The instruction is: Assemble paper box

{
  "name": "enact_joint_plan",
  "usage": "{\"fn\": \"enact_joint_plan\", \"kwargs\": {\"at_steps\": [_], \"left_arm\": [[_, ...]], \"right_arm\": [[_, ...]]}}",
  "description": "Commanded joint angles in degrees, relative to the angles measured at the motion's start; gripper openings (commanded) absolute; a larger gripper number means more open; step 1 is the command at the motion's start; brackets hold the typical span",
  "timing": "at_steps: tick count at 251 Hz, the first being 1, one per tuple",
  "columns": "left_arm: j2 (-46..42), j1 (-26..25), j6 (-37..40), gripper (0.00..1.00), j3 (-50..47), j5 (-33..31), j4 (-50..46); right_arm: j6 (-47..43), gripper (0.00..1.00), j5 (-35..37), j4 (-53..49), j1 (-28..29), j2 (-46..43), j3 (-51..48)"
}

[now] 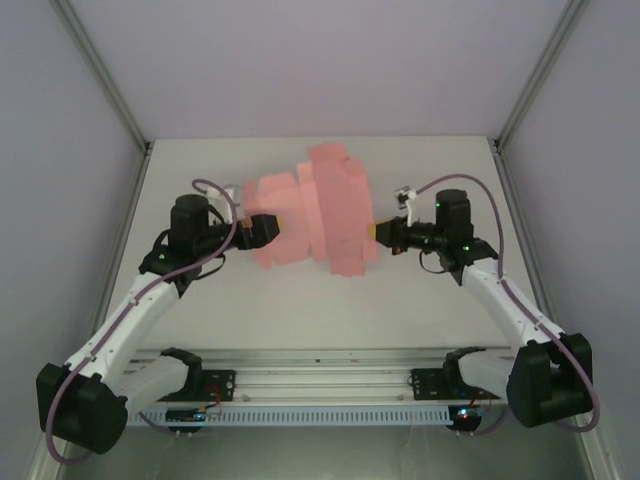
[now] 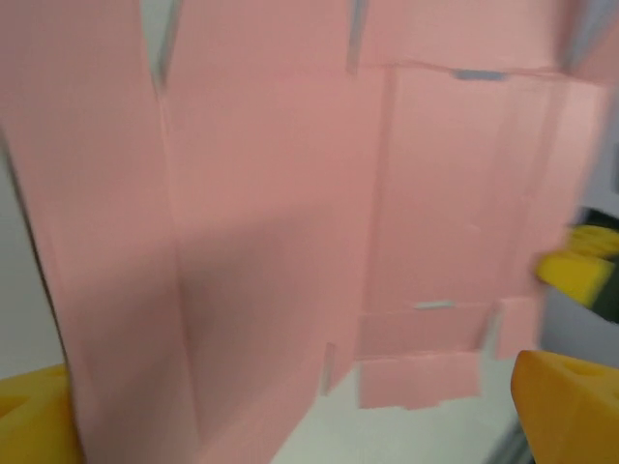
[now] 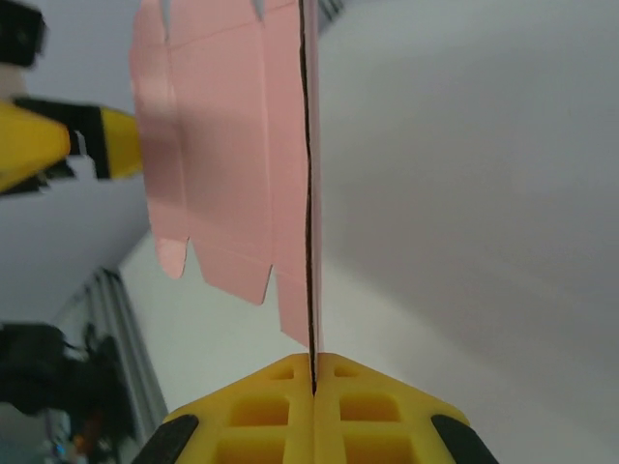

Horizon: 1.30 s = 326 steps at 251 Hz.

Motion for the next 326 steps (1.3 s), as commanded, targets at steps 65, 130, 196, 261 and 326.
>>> {"fn": "enact_joint_plan", "kwargs": {"at_steps": [65,130,196,261,326], "left_arm": [[5.14,1.24,0.91,1.0,3.84,-8.26,-10.37],[15.43,1.28,2.8,1.0,12.0,-1.13,-7.88],[23.09,0.87,5.43,1.0,16.31,5.17,-4.34],[32.52,-1.26,17.17,1.0,21.56,4.97,-7.12],[37.38,-3.99,20.05,1.0,22.47,4.47,-6.19]], "right_arm": [[-29.24,0.0,40.45,-23.55,10.23,7.18,8.53],[-51.25,0.0,54.38,-7.12,17.58,6.45,3.52],[-59.81,0.0,63.55,5.52,23.75,5.67,-1.3],[-59.45,0.0,61.41,6.27,24.11,6.0,-1.87],[-59.31,0.0,60.54,6.21,24.12,7.5,-1.58]]}}
